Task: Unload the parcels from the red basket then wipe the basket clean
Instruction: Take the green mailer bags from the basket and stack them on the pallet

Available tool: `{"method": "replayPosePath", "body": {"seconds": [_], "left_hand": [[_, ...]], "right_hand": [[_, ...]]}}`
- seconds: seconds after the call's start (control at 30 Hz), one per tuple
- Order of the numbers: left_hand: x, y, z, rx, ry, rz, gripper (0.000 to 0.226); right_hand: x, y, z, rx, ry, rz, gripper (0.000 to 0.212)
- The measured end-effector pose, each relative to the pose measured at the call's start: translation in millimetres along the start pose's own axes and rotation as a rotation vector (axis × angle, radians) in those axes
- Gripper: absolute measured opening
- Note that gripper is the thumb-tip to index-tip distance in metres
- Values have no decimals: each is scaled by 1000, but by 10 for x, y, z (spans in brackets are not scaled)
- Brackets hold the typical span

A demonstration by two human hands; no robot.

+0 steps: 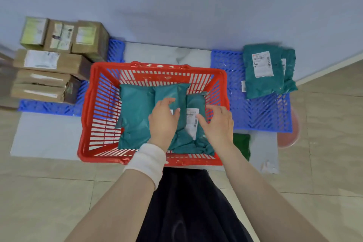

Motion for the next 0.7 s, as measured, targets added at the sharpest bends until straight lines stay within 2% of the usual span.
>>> {"method": "replayPosePath", "body": {"seconds": [0.13,0.23,0.33,0.5,0.7], "left_hand": [[-177,-543,-15,-171,-12,-1,43],[-282,-870,-120,-271,-61,18,51],[-349,-1083,-263,-347,-146,61,53],[-205,-1328,-508,-377,-366,130,52],[219,-1466,-776,-425,-466,211,46]], "right_hand": [[415,-170,112,-45,-201,-15,54],[726,-280,171,30,-354,-94,62],[966,-345,149,142,-425,-114,71],[1311,-341,-90,334,-414,-158,78],[1683,-214,-438,446,-340,-168,83]]}}
Point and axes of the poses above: each hand's wrist, its own z-axis away from the middle knuckle, its own x-axis out of the palm, y = z × x, the point moved 3 cm from there along -z, towards the middle knuckle, and after that the axes turned 4 degrees about z, right-handed, at the moved point
